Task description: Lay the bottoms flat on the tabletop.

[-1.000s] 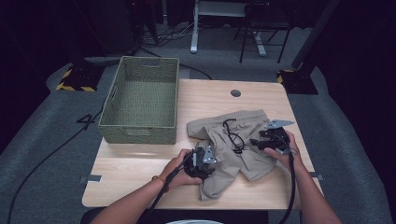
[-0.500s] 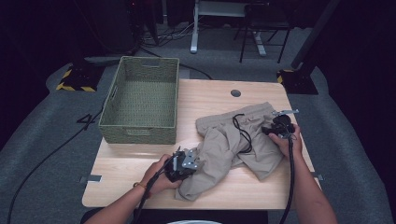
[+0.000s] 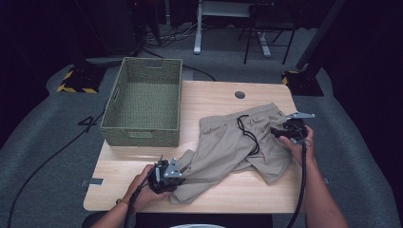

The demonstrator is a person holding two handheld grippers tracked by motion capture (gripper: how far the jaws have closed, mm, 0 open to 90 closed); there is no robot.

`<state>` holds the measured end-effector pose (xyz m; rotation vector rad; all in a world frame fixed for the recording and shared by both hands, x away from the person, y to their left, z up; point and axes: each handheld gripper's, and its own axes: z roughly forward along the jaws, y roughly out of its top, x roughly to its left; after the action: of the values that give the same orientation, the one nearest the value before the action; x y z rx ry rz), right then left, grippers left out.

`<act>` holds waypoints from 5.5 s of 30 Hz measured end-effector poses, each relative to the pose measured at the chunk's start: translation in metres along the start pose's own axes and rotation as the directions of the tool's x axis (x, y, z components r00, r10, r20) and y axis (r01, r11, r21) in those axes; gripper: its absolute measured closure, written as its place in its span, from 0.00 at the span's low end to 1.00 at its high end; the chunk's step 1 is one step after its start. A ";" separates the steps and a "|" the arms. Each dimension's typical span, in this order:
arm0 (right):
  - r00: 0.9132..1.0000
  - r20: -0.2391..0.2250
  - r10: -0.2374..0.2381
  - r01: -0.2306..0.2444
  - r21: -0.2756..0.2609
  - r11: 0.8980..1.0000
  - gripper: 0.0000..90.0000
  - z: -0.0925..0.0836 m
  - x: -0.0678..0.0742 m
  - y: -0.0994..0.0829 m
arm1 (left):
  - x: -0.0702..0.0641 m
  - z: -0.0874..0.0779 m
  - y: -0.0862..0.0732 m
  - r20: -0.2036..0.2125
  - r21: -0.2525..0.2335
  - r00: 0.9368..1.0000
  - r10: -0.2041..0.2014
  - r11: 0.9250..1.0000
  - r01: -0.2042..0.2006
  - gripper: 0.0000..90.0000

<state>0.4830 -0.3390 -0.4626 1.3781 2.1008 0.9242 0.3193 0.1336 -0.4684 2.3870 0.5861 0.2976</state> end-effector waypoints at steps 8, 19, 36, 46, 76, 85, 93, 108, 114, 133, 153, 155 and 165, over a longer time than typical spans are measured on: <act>0.962 -0.222 -0.162 0.144 -0.097 0.985 0.35 -0.076 0.045 -0.032 | -0.016 -0.006 0.037 0.022 -0.142 0.999 0.044 0.989 -0.041 0.32; 0.916 -0.295 -0.272 0.284 0.000 0.959 0.35 -0.065 0.096 -0.088 | -0.009 0.071 0.075 0.029 -0.006 0.998 0.047 0.999 -0.047 0.33; 0.922 -0.215 -0.323 0.286 -0.185 0.940 0.97 -0.112 0.074 -0.042 | 0.016 0.051 0.080 -0.120 -0.015 0.992 0.042 0.999 -0.045 0.97; 0.991 -0.025 -0.128 0.118 -0.246 0.962 0.96 -0.143 0.005 -0.004 | 0.041 0.048 0.078 -0.182 -0.008 0.981 -0.073 0.997 0.073 0.94; 0.890 -0.334 -0.311 0.299 -0.087 0.950 0.38 -0.064 0.131 -0.072 | 0.012 0.050 0.038 -0.084 0.005 0.996 -0.030 1.000 0.030 0.33; 0.890 -0.341 -0.301 0.317 -0.009 0.948 0.46 -0.023 0.144 -0.064 | 0.020 0.054 0.045 -0.122 0.008 0.992 -0.043 0.999 0.044 0.71; 0.878 -0.353 -0.324 0.354 0.022 0.935 0.97 -0.024 0.138 -0.056 | 0.033 0.041 0.052 -0.156 0.007 0.986 -0.065 0.998 0.067 0.94; 0.884 -0.347 -0.313 0.312 -0.061 0.948 0.98 -0.128 0.078 -0.077 | 0.048 0.018 0.054 -0.119 -0.084 0.982 -0.148 0.987 0.138 0.91; 0.883 -0.395 -0.252 0.305 0.076 0.949 0.68 -0.122 0.072 -0.102 | 0.043 0.032 0.038 -0.158 0.006 0.979 -0.132 0.991 0.134 0.63; 0.944 -0.199 -0.262 0.256 -0.054 0.965 0.44 -0.055 0.096 -0.029 | 0.003 0.043 0.020 -0.008 0.044 0.999 -0.036 0.998 0.036 0.41; 0.974 -0.175 -0.141 0.162 0.114 0.980 0.48 0.070 0.101 0.029 | 0.042 0.056 0.031 -0.024 0.056 0.999 -0.046 0.997 0.047 0.32; 0.981 -0.152 -0.124 0.142 0.111 0.984 0.48 0.075 0.097 0.033 | 0.043 0.055 0.029 -0.012 0.052 0.999 -0.050 0.997 0.051 0.32; 0.986 -0.087 -0.141 0.148 0.078 0.986 0.49 0.073 0.093 0.048 | 0.025 0.033 0.027 -0.025 0.022 0.999 0.019 1.000 -0.018 0.29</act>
<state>0.5263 -0.2197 -0.4767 1.2278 2.2905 0.8544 0.3617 0.1094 -0.4747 2.4138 0.5818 0.3321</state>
